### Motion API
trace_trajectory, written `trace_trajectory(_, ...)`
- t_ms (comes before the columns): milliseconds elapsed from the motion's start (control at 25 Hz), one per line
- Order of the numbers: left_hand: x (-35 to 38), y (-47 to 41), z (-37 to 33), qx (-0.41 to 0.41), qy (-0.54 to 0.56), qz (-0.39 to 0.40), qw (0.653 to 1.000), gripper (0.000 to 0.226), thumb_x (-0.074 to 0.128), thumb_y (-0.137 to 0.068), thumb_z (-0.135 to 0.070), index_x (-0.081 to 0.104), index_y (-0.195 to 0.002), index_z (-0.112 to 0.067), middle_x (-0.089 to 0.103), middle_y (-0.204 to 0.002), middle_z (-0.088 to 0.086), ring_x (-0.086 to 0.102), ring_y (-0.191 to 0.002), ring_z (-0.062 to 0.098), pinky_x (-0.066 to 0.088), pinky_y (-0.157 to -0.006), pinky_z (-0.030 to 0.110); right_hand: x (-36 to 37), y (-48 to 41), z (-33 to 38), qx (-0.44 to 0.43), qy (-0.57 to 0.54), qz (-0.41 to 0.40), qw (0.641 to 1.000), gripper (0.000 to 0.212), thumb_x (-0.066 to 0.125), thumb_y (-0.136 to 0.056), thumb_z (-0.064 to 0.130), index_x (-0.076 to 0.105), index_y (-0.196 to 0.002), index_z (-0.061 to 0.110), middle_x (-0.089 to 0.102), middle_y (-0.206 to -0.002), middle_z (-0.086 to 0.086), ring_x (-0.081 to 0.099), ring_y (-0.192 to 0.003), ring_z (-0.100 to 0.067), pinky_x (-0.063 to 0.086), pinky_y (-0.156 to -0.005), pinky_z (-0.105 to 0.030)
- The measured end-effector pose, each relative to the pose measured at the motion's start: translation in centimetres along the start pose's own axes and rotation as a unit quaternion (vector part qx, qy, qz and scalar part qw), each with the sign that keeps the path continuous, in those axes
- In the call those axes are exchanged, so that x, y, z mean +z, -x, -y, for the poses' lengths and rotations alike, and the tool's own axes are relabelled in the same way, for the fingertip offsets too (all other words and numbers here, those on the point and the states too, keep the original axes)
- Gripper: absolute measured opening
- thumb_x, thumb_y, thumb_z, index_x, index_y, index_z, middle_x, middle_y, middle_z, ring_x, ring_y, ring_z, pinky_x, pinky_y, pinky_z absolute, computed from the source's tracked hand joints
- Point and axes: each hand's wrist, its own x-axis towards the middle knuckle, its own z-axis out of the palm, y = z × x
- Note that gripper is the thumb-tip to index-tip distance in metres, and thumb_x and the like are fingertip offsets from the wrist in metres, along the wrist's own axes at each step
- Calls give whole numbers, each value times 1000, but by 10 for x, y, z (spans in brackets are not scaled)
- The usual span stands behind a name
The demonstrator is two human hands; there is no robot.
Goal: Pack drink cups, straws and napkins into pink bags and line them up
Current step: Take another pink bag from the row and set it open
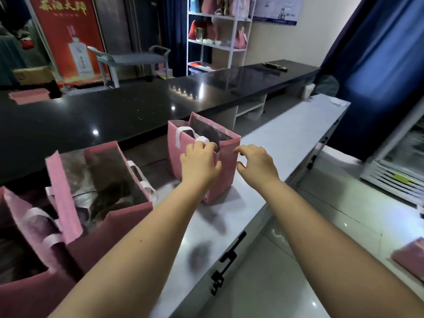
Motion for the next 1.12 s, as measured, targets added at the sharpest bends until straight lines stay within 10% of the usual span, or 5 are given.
trace_trajectory(440,63,-66,-17,-34,-59,-40,997,29,56,-86,-40,65,-110,-25,57,-118,-2,40,-116,27,25,-96,44,49,-101,-59,-13,-21,5,1000,33,48,-93,13,57,-125,21,53,-120,-6,47,-106,-31,44,-86,-42)
trace_trajectory(1120,41,-1,-7,-288,-96,-269,914,16,69,-76,-10,75,-75,-24,64,-117,-2,46,-111,36,36,-93,46,54,-61,-54,-396,-274,-43,875,10,61,-89,10,69,-88,4,67,-77,-10,58,-69,-33,48,-63,-46)
